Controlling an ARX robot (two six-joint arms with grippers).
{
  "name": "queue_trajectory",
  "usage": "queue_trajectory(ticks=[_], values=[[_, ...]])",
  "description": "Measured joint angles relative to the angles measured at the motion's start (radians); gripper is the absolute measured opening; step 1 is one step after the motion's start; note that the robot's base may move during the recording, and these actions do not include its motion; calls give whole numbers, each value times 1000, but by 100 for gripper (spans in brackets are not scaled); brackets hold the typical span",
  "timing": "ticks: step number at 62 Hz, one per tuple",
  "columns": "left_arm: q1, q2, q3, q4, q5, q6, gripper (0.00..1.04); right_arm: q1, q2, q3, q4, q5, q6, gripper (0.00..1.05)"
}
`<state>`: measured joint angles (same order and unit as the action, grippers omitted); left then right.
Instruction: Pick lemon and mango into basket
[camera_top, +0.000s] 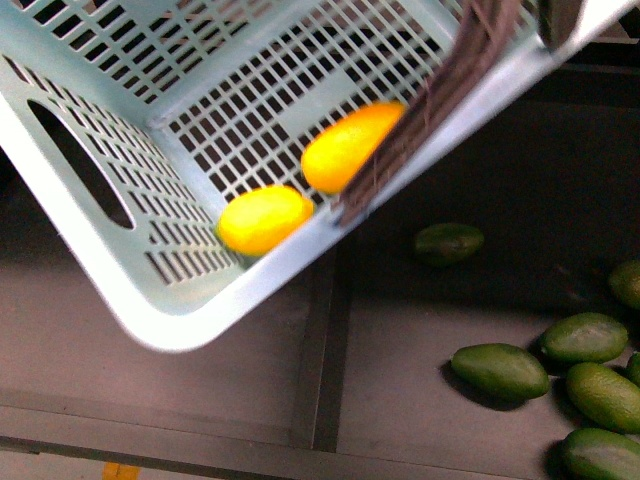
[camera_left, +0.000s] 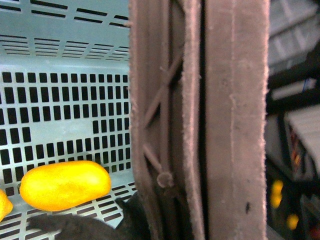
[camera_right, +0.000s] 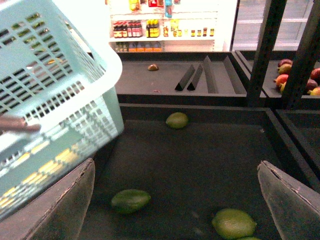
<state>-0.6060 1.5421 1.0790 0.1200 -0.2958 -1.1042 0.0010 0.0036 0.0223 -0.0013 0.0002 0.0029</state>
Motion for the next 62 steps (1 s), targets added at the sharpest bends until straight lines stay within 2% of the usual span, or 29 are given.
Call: queue_trajectory(ticks=[10,18,29,43,52,58,62], values=[[85,130,86,27,-3,-92,14,0,0,0,0,2,0,96],[138,279,190,-22,6,-140,14,0,0,0,0,2,0,96],[202,474,368,-147,-41,-205,14,0,0,0,0,2,0,96],[289,588,491,-185,-100,-245,14,0,0,0,0,2,0,96],[320,635,521,-238,-93,-290,14,0,0,0,0,2,0,96],[321,675,526,-248,-39,-302,14,0,0,0,0,2,0,96],[318,680,529,-260,-38,-312,14,0,0,0,0,2,0,96]])
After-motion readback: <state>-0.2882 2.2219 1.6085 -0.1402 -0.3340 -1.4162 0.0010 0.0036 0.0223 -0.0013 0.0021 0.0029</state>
